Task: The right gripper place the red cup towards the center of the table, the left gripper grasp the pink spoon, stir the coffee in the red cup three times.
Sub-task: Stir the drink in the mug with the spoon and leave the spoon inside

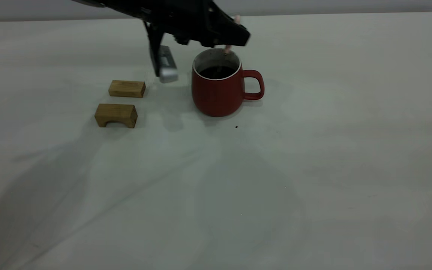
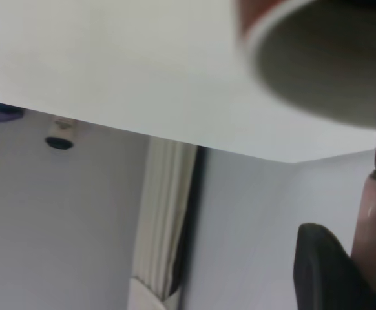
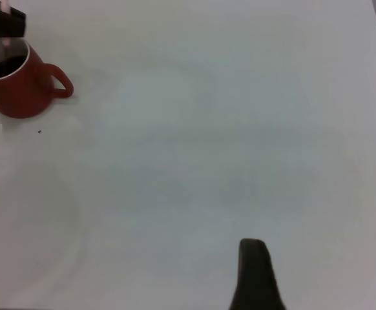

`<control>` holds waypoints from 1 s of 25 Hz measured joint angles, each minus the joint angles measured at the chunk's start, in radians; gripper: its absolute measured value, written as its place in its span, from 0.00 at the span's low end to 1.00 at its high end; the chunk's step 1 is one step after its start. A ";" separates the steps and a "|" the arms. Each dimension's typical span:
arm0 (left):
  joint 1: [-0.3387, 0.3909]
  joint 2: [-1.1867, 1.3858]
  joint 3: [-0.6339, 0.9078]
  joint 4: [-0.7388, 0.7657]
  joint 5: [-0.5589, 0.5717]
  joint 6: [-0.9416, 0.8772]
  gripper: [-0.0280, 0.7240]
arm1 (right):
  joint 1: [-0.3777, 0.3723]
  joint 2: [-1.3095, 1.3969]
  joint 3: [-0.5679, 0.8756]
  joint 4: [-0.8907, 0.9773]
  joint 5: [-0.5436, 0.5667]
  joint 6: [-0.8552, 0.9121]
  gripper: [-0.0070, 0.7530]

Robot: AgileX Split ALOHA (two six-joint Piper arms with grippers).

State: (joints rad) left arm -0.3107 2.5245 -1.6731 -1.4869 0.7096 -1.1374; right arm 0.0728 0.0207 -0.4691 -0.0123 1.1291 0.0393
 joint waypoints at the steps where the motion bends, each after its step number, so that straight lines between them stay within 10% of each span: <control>1: -0.005 0.000 0.000 0.000 0.011 0.000 0.22 | 0.000 0.000 0.000 0.000 0.000 0.000 0.77; 15: 0.027 0.000 -0.001 0.102 0.141 -0.003 0.24 | 0.000 0.000 0.000 0.000 0.000 0.000 0.77; 25: 0.042 -0.028 -0.001 0.210 0.190 0.022 0.66 | 0.000 0.000 0.000 0.000 0.000 0.000 0.77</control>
State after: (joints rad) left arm -0.2683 2.4962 -1.6739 -1.2768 0.8998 -1.1155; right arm 0.0728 0.0207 -0.4691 -0.0123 1.1291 0.0393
